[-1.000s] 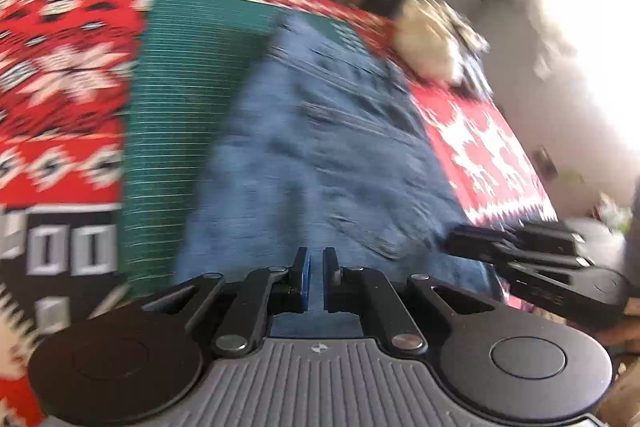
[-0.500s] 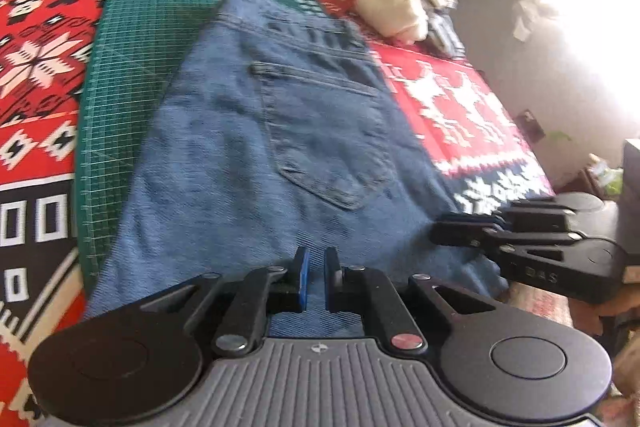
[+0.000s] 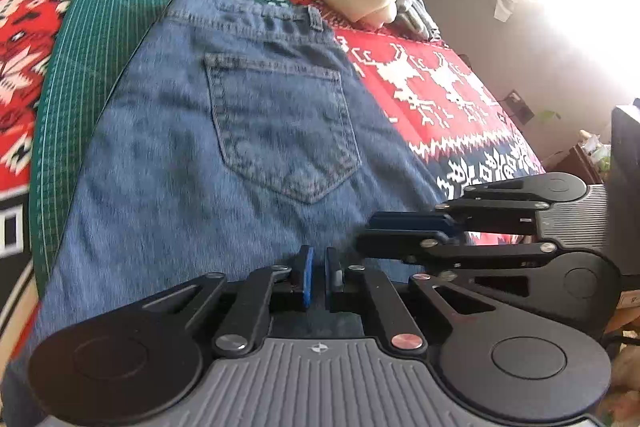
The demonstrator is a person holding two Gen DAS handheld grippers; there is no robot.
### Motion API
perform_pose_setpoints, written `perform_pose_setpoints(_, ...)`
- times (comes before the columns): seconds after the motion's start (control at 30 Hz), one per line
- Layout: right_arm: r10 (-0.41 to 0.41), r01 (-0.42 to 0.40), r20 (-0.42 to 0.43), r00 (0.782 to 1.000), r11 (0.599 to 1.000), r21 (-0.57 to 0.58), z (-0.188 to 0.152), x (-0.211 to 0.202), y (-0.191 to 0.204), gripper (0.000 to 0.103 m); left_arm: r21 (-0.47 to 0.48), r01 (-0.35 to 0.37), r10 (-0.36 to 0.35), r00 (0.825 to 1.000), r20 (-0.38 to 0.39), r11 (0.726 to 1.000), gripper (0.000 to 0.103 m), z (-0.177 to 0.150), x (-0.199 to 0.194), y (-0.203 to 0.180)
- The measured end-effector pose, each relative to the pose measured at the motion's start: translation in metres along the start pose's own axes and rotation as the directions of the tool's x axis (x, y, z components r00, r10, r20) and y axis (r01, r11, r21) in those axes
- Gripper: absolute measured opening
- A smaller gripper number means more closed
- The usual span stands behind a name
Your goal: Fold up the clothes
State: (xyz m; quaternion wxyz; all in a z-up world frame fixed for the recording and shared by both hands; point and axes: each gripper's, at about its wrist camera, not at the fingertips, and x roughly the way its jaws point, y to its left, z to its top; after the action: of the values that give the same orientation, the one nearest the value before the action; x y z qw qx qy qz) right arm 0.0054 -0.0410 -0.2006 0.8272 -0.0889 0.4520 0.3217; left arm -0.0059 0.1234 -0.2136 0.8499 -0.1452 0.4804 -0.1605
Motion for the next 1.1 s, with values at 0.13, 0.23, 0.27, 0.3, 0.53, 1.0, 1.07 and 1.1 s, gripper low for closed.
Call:
perform_pose_setpoints(0.13,-0.021,0.020,0.014,1.000,0.997,0.071,-0.001,-0.012,-0.015,0.012,-0.028,0.020,-0.020,1.000,0.000,0.999,0.006,-0.005,-0.007,0.002)
perform_pose_setpoints(0.23,-0.064,0.060,0.035,0.997,0.992,0.110,0.008,-0.011,-0.027,0.012,-0.017,0.001,0.000,0.999,0.038,1.000,0.006,0.002,-0.014,0.003)
perform_pose_setpoints(0.27,-0.080,0.076,0.035,0.996,0.990,0.120,0.011,-0.008,-0.031,0.012,-0.021,-0.015,0.016,0.999,0.044,1.000,0.006,0.005,-0.014,0.005)
perform_pose_setpoints(0.3,-0.087,0.082,0.033,0.996,0.988,0.129,0.014,-0.004,-0.035,0.011,-0.028,-0.032,0.033,0.998,0.049,0.999,0.006,0.008,-0.013,0.008)
perform_pose_setpoints(0.53,-0.094,0.091,0.014,0.995,0.986,0.140,0.007,-0.001,-0.046,0.000,-0.062,-0.127,0.132,0.988,0.075,0.990,0.006,0.023,-0.018,0.033)
perform_pose_setpoints(1.0,-0.101,0.105,-0.030,0.994,0.976,0.188,0.004,-0.017,-0.058,0.004,-0.080,-0.208,0.218,0.965,0.146,0.975,0.006,0.050,-0.007,0.066)
perform_pose_setpoints(1.07,-0.093,0.092,-0.005,0.996,0.979,0.181,0.014,-0.016,-0.055,0.004,-0.065,-0.208,0.216,0.965,0.151,0.976,0.006,0.056,-0.002,0.064)
perform_pose_setpoints(1.1,-0.083,0.081,0.008,0.996,0.981,0.176,0.020,-0.015,-0.053,0.004,-0.065,-0.204,0.212,0.966,0.150,0.977,0.006,0.059,0.001,0.064)
